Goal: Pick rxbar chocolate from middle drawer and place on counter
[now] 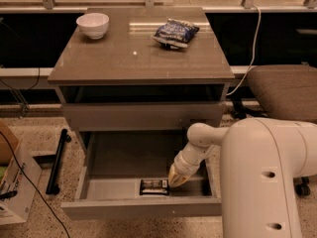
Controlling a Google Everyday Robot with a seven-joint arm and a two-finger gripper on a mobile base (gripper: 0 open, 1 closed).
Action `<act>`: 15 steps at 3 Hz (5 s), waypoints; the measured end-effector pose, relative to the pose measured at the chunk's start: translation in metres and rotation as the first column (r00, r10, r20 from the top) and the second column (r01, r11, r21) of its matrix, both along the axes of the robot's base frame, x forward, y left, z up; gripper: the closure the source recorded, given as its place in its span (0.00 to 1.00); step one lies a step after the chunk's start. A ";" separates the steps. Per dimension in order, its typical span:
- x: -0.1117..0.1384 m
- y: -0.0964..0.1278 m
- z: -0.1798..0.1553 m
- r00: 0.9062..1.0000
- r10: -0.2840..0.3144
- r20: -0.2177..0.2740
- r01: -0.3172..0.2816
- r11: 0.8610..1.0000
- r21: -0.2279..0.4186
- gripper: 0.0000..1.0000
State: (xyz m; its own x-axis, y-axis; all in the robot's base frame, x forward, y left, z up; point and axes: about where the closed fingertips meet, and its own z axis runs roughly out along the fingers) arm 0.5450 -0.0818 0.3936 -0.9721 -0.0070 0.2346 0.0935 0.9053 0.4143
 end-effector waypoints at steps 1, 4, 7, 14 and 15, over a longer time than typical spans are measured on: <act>-0.001 0.017 0.000 1.000 0.023 0.018 -0.022 0.998 -0.054 0.27; -0.013 0.059 0.011 0.993 0.050 0.106 -0.035 0.989 -0.141 0.00; 0.008 0.096 -0.051 0.990 -0.087 0.113 0.114 0.959 -0.259 0.00; 0.007 0.100 -0.035 0.992 -0.094 0.084 0.110 0.971 -0.214 1.00; 0.007 0.100 -0.033 0.992 -0.093 0.083 0.109 0.972 -0.210 1.00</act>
Offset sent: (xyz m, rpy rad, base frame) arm -0.0145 0.0569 0.0159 -0.1799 -0.1218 0.0648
